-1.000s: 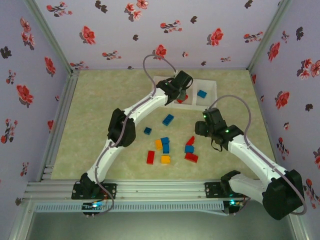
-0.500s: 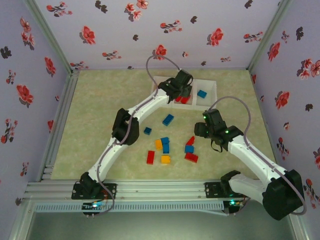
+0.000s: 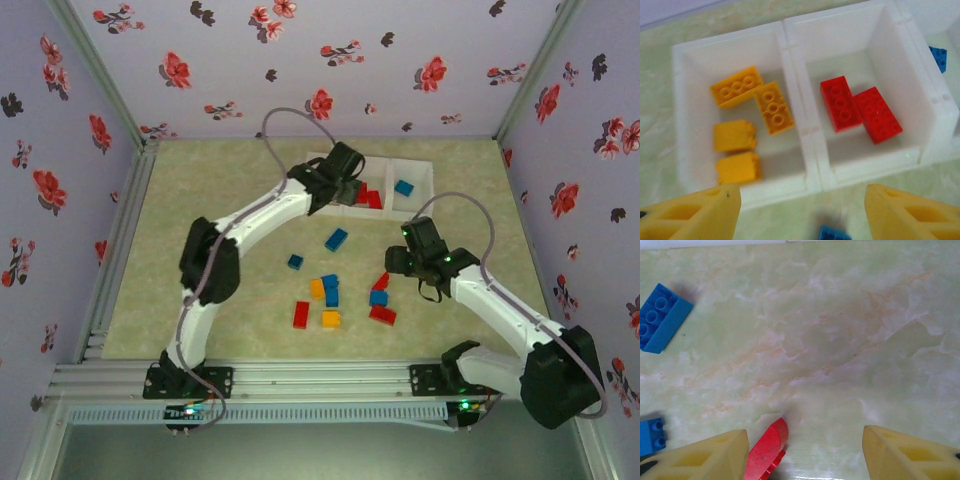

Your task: Sort the legos into containers by color

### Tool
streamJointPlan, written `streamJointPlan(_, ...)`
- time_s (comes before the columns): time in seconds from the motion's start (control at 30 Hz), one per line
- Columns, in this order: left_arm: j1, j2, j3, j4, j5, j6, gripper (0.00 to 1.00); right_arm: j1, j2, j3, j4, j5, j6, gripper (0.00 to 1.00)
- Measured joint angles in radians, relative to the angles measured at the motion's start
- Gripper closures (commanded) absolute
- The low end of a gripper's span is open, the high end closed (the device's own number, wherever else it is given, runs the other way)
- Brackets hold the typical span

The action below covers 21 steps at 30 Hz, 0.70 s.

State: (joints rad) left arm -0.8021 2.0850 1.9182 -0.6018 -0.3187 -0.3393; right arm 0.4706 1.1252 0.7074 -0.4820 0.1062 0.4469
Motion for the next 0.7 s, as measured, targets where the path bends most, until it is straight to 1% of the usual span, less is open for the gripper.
streamJointPlan(0.1,0.0,-0.163,-0.193,0.011,0.0,-0.038,0.34,0.022,0.021,0.004,0.035,-0.017,0.011,0.38)
streamJointPlan(0.2,0.002,-0.298,-0.376,0.018,0.0,-0.079,0.34,0.074,0.065,0.01,0.087,-0.032,0.037,0.39)
streamJointPlan(0.37,0.01,-0.464,-0.624,0.014,0.001,-0.131,0.34,0.178,0.192,0.05,0.17,-0.043,0.068,0.39)
streamJointPlan(0.53,0.048,-0.594,-0.758,-0.018,0.001,-0.15,0.35,0.267,0.307,0.11,0.25,-0.076,0.032,0.38)
streamJointPlan(0.7,0.145,-0.768,-0.873,-0.039,0.001,-0.159,0.34,0.333,0.416,0.187,0.304,-0.128,-0.082,0.37)
